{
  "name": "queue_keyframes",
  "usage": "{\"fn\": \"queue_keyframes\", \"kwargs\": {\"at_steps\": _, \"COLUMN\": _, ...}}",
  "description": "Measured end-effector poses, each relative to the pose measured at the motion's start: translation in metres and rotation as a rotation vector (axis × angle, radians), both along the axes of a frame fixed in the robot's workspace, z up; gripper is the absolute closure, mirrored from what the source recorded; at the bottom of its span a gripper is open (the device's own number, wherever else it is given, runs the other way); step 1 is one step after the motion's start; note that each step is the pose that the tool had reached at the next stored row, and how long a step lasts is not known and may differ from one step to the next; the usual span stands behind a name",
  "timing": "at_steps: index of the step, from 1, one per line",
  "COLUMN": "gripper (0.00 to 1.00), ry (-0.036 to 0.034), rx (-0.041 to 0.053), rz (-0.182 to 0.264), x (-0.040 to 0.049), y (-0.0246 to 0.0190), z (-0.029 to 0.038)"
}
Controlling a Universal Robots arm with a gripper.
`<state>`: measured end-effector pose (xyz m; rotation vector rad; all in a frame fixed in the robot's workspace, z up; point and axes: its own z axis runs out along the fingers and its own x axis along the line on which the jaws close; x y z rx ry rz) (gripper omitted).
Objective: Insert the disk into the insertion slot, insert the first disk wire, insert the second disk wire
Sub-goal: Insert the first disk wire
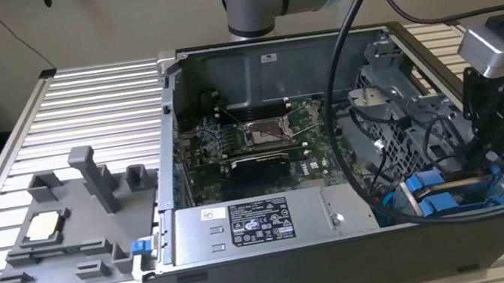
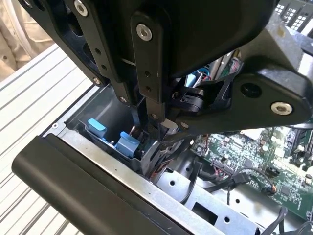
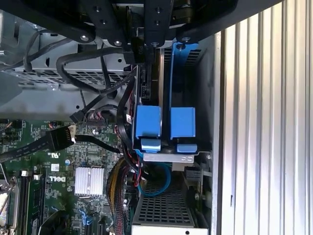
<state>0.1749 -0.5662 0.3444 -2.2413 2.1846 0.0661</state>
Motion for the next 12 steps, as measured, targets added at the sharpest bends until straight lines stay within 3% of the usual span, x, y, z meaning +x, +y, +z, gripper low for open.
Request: {"fn": "queue_keyframes", "kwargs": {"at_steps": 12, "gripper": 0.81, "ry": 0.0000, "rx": -0.0001, "rz": -0.014, "x": 0.0013, "y": -0.0003, "z": -0.0067}}
